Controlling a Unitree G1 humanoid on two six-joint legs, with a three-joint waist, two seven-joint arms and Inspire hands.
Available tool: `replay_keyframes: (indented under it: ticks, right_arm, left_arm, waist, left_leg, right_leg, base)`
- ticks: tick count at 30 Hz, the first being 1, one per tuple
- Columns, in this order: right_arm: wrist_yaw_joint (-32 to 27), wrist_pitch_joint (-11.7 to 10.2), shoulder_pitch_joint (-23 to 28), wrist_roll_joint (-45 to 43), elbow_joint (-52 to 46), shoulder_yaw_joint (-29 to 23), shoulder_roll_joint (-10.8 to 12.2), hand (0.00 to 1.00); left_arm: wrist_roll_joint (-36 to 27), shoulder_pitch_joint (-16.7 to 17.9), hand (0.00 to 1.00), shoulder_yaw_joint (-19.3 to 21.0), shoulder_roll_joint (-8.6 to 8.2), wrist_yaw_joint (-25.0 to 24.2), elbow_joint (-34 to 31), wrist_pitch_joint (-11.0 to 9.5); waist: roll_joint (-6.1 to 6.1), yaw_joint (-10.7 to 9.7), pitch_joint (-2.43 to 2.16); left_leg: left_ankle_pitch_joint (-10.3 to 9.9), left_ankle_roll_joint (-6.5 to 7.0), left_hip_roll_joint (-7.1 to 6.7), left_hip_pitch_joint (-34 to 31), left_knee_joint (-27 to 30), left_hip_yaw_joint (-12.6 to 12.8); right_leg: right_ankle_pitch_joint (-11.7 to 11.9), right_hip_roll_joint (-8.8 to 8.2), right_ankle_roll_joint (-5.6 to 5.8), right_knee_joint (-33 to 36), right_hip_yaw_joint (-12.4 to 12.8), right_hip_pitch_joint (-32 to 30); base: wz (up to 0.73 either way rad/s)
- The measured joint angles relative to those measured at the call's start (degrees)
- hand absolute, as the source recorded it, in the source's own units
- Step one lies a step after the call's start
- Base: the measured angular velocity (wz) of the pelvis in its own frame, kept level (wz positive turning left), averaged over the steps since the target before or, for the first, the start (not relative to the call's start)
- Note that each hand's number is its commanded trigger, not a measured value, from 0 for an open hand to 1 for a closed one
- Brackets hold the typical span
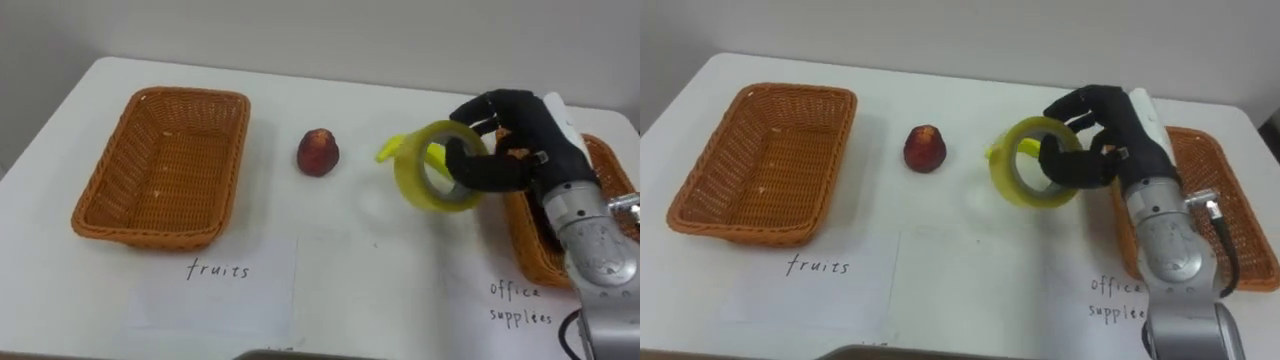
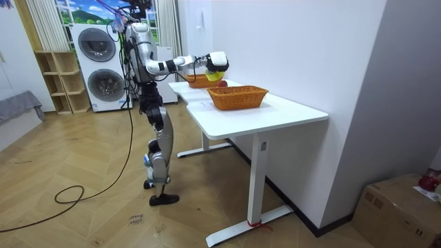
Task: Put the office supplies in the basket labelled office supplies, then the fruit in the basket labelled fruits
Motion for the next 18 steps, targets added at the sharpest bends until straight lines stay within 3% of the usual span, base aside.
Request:
replay_keyframes:
  ticks: [7,10,14,18]
  right_arm:
    - [-3.72,-0.06,1.44,0.55,0.01,-3.60,-0.06,1.00]
    - [-5.46,-0.22,1.95,1.98,0.03,-3.75,-0.06,1.00]
    - [-7.10,-0.23,2.62,6.34,1.55,-4.82,-0.15,1.00]
    - [-8.34,-0.23,2.62,7.54,4.22,-5.53,-0.83,1.00]
  left_arm:
    - [0.07,1.32,0.00,0.67,0.11,0.00,0.00,0.16]
    - [0.10,1.55,0.00,0.86,0.14,0.00,0.16,0.28]
    - [0.11,1.53,0.00,2.14,0.12,0.02,0.20,0.29]
    - [0.07,1.32,0.00,2.39,0.13,0.01,0.20,0.48]
  waist:
    - [-0.67,-0.93,-0.40]
    - [-0.91,-1.66,-0.38]
    - [-1.61,-1.74,0.00]
    - [-1.75,-1.76,-0.05]
  left_leg:
    - [0.01,0.01,-0.02,0.09,-0.02,0.16]
    - [0.01,0.01,0.01,0.12,-0.08,0.16]
    - [0.00,0.01,0.03,0.11,-0.22,0.16]
    - [-0.01,0.02,0.02,0.62,-0.38,0.26]
  right_leg:
    - [0.00,0.08,0.00,-0.04,0.33,-0.11]
    - [0.00,0.11,0.00,-0.05,0.32,-0.09]
    - [0.00,0.13,0.00,-0.06,0.18,-0.19]
    - [0.01,0.17,0.00,-0.02,0.71,-0.04]
  base:
    - [0.00]
    - [0.00]
    - [0.00]
    - [0.00]
